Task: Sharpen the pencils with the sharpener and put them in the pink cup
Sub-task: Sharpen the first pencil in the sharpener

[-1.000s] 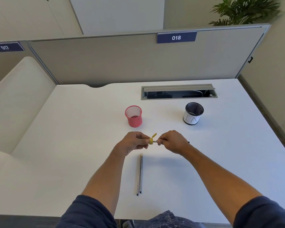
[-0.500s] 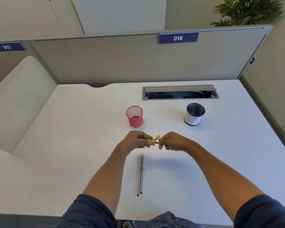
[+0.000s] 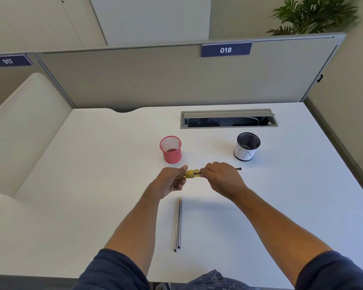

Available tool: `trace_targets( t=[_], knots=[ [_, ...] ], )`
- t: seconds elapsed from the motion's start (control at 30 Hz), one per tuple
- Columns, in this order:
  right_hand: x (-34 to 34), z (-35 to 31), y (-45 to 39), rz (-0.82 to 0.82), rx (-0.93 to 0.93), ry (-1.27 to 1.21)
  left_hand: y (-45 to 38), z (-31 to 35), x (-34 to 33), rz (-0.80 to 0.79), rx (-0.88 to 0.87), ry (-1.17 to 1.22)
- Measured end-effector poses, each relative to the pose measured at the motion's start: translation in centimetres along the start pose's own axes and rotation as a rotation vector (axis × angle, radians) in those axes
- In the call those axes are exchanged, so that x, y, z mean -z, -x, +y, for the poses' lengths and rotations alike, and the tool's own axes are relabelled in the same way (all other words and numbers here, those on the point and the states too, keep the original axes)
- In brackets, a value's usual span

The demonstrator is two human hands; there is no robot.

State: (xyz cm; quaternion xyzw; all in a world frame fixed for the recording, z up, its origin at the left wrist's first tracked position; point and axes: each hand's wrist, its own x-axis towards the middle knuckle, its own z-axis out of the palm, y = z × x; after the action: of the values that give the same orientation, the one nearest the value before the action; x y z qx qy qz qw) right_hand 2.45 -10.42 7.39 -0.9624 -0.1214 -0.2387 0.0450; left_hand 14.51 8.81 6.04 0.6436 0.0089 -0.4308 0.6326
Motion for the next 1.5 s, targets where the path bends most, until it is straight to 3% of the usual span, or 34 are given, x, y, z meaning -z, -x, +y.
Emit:
trace_targets(
  t=[0.17, 0.23, 0.33, 0.5, 0.67, 0.87, 1.0, 1.13, 1.2, 1.27, 1.37, 1.5],
  knots=[
    [-0.5, -0.1, 0.5, 0.008, -0.080, 0.013, 0.1, 0.1, -0.1, -0.067, -0.004, -0.011],
    [-0.6, -0.2, 0.6, -0.094, -0.200, -0.027, 0.1, 0.2, 0.1, -0.108, -0.031, -0.086],
    [-0.4, -0.2, 0.0, -0.370, -0.409, -0.133, 0.0, 0.2, 0.3, -0.136, -0.061, -0.196],
    [0.1, 0.2, -1.1, -0.620, -0.678, -0.507, 0.1, 0.1, 0.7, -0.152, -0.083, -0.307],
    [0.8, 0.9, -1.2, -0.753, -0.775, -0.868, 0.1, 0.0, 0.7, -0.165, -0.115, -0.314],
    [0.8, 0.8, -1.4, -0.663, -0.734, -0.828, 0.2, -0.2, 0.7, -0.148, -0.116, -0.245],
    [0.6, 0.8, -1.1, -0.580, -0.514, -0.604, 0.0, 0.1, 0.8, -0.139, -0.096, -0.214],
    [0.1, 0.3, -0.4, -0.225, -0.220, -0.155, -0.2, 0.1, 0.6, -0.109, -0.044, -0.106],
    [-0.4, 0.3, 0.0, -0.037, -0.076, -0.052, -0.1, 0.1, 0.4, -0.109, -0.018, -0.063],
    [-0.6, 0.3, 0.1, 0.025, -0.026, -0.017, -0.1, 0.2, 0.4, -0.119, 0.001, -0.050],
    [-0.9, 0.3, 0.4, -0.027, -0.077, -0.039, -0.1, 0.3, 0.5, -0.149, -0.013, -0.082],
    [-0.8, 0.2, 0.0, -0.372, -0.297, -0.135, -0.1, 0.2, 0.7, -0.183, -0.062, -0.165]
  ],
)
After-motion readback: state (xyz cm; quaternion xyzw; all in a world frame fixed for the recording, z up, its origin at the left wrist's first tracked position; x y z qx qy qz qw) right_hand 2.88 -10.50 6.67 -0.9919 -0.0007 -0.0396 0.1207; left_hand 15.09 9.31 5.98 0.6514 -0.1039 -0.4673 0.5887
